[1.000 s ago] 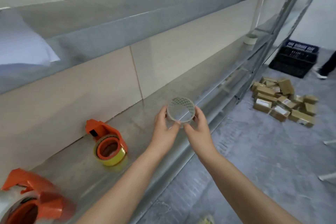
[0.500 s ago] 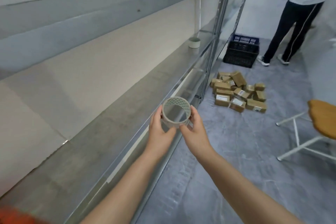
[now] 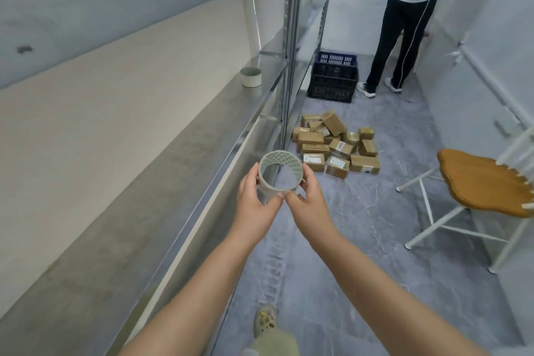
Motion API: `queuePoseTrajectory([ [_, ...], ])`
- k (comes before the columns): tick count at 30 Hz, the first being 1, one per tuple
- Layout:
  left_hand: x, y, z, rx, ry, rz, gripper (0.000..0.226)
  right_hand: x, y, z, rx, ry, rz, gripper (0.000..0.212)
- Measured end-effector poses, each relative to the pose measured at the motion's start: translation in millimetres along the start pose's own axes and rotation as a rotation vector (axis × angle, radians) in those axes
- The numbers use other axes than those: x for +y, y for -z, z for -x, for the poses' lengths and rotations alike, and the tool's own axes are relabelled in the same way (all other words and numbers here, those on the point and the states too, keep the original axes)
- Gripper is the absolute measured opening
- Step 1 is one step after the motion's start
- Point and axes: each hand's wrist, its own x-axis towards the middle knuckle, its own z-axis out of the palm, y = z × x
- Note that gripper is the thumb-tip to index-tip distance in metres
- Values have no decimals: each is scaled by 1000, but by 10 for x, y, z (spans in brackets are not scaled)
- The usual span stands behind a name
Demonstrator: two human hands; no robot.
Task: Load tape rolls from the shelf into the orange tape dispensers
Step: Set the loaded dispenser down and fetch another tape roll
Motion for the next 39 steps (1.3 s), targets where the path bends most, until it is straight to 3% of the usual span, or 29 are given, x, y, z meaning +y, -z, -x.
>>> queuePoseTrajectory([
  [9, 86, -187, -1403, -81, -19, -17, 72, -303, 126, -1316, 58, 24, 61, 63],
  [17, -58, -240, -1986, -108, 38, 7, 70, -224, 71, -1910, 76, -30, 59, 60],
  [25, -103, -351, -2412, -8, 80, -10, 69, -220, 71, -2402, 13, 4, 32, 52],
  [39, 155, -1182, -3431, 178, 56, 28, 72, -258, 784, -3769, -192, 24, 76, 59],
])
